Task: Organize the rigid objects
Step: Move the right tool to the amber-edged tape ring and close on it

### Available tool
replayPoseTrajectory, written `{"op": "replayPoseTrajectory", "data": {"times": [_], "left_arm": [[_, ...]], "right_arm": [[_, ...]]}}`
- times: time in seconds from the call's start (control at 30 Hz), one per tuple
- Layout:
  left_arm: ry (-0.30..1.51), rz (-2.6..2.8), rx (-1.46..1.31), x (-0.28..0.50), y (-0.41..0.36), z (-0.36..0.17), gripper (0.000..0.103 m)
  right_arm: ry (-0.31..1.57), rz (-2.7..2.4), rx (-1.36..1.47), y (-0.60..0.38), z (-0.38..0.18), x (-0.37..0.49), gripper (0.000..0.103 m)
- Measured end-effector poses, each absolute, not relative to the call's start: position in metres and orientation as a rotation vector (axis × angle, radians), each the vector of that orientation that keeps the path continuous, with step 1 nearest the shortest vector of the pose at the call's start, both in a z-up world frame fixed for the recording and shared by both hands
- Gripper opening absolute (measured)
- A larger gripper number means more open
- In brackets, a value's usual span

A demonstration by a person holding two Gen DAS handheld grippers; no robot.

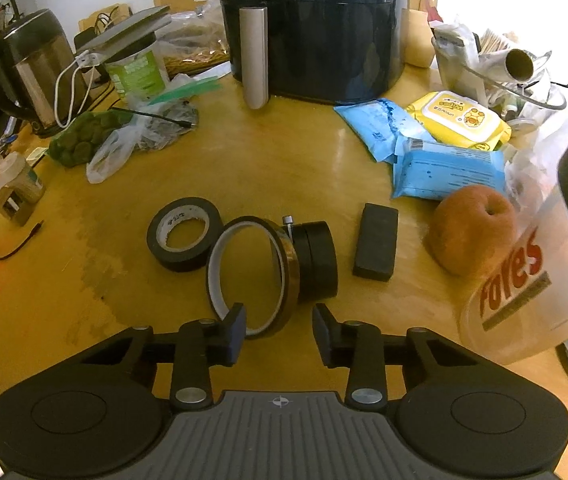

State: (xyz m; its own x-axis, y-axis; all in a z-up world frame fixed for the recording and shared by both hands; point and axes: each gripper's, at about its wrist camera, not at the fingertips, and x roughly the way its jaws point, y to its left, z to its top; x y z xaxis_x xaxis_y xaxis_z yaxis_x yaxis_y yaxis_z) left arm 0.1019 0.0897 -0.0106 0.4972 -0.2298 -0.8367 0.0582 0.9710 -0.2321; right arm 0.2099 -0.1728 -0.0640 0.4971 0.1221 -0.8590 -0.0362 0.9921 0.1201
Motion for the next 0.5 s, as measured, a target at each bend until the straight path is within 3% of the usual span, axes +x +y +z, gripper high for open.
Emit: {"op": "replayPoseTrajectory", "data": {"times": [0.5], "left_arm": [[1.042, -0.138, -0.186, 0.099, 0.103, -0.011, 0.053]], "right_arm": [[1.024, 0.013, 0.15, -0.175, -0.08, 0.225, 0.013]]}}
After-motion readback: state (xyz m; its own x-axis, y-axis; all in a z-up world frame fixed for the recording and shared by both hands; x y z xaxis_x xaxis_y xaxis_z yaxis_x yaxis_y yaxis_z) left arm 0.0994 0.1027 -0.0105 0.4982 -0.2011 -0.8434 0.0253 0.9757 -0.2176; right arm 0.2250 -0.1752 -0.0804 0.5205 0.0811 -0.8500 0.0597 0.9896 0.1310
